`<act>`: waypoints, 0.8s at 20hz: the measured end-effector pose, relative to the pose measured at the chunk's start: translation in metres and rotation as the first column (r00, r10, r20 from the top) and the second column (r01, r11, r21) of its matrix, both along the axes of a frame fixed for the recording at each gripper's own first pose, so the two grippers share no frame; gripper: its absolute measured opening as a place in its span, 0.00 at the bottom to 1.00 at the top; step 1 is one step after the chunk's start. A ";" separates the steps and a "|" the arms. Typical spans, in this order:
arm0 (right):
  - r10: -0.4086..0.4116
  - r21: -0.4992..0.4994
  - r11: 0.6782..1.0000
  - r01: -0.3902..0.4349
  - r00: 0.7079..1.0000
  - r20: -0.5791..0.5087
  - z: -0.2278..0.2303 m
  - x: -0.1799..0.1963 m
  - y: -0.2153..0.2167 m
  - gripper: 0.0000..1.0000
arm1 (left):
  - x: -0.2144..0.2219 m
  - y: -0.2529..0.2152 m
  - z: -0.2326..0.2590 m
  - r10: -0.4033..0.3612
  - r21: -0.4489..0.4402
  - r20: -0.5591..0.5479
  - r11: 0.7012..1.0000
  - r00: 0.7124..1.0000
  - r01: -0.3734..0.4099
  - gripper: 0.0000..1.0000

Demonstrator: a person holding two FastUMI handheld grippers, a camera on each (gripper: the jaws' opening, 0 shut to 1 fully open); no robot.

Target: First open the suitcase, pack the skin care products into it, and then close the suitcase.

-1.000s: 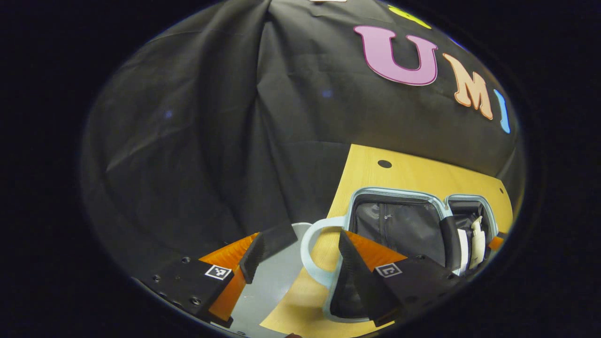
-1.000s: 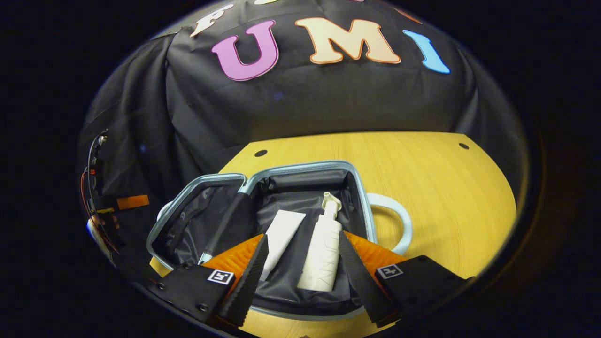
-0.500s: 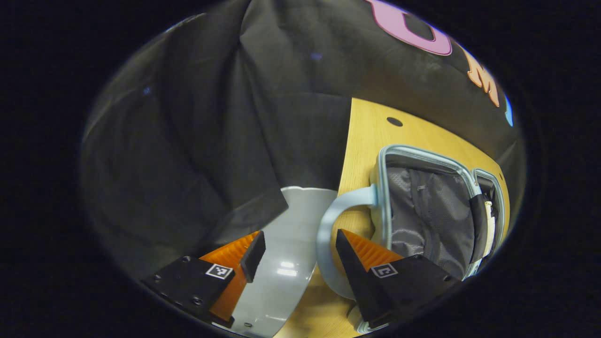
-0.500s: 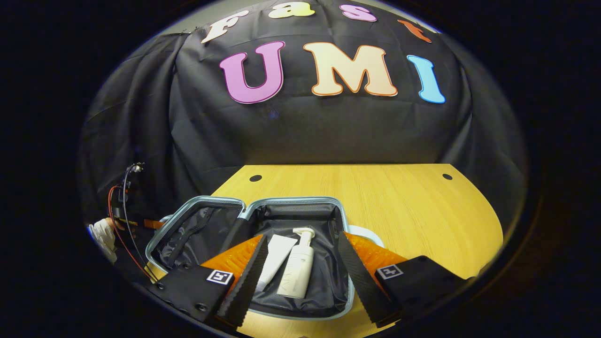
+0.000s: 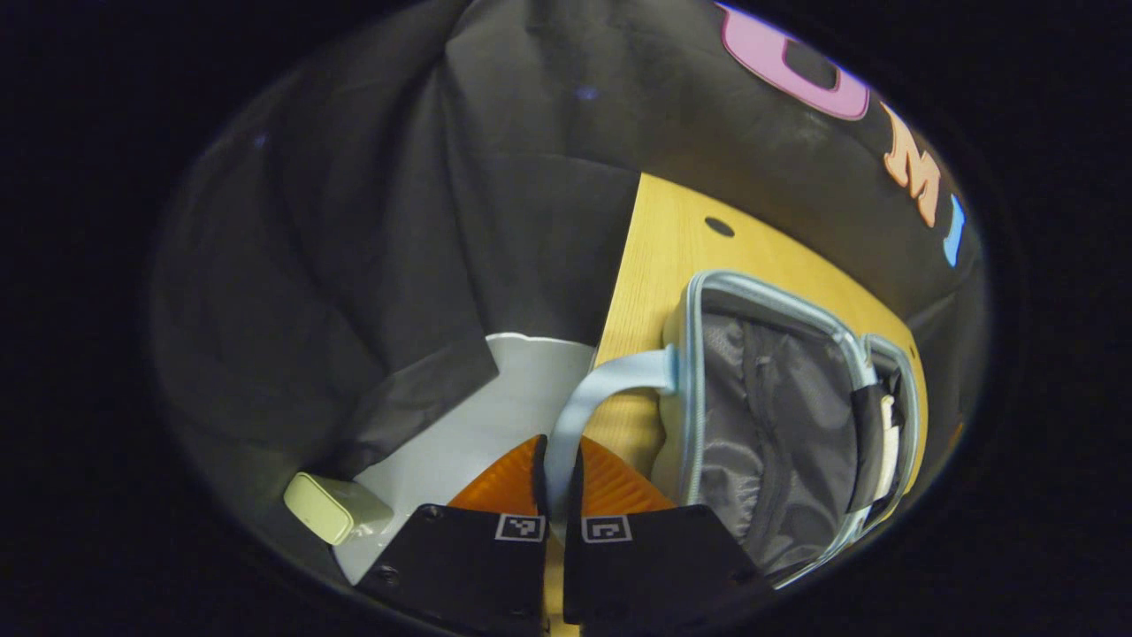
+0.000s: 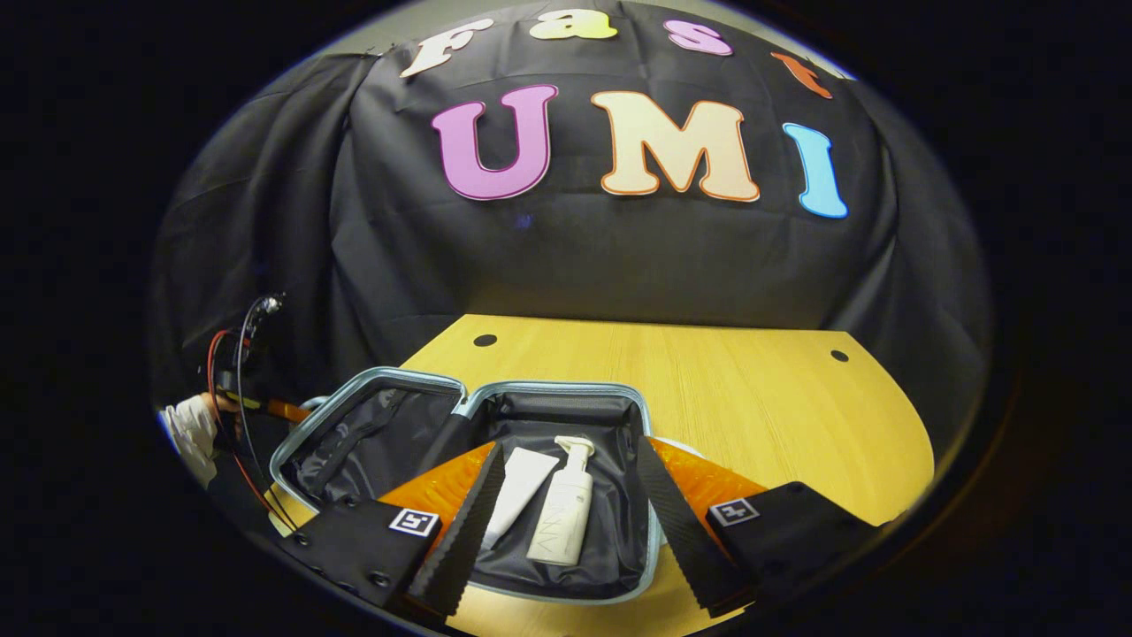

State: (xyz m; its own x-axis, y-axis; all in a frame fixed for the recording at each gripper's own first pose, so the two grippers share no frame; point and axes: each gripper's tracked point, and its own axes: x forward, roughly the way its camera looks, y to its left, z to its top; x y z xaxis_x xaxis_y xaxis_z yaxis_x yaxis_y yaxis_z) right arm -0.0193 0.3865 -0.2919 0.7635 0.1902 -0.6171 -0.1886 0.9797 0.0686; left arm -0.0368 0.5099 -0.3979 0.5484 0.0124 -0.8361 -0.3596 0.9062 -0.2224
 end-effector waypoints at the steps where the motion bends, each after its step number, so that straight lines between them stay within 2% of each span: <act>1: 0.016 -0.002 1.000 -0.016 1.000 0.010 0.002 -0.001 0.000 0.95 | 0.000 0.000 0.010 0.003 0.021 0.020 1.000 1.000 -0.004 0.00; 6: 0.085 0.016 0.996 -0.087 0.994 0.068 0.021 0.001 -0.008 0.95 | 0.005 -0.012 0.078 -0.026 0.134 0.124 0.991 0.992 0.010 0.00; 11: 0.137 0.056 0.988 -0.144 0.983 0.120 0.045 0.007 -0.025 0.95 | 0.012 -0.055 0.164 -0.055 0.169 0.235 0.985 0.970 0.015 0.00; 16: 0.128 0.078 0.987 -0.143 0.978 0.165 0.066 0.013 -0.066 0.95 | 0.023 -0.099 0.211 -0.100 0.239 0.286 0.971 0.953 0.030 0.00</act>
State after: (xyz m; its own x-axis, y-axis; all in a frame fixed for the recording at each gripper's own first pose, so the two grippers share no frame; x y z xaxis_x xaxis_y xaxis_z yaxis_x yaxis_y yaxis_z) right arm -0.0065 0.3205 -0.2255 0.8138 0.3470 -0.4662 -0.3346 0.9356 0.1125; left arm -0.0142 0.4108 -0.1868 0.7749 0.1404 -0.6163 -0.2482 0.9643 -0.0924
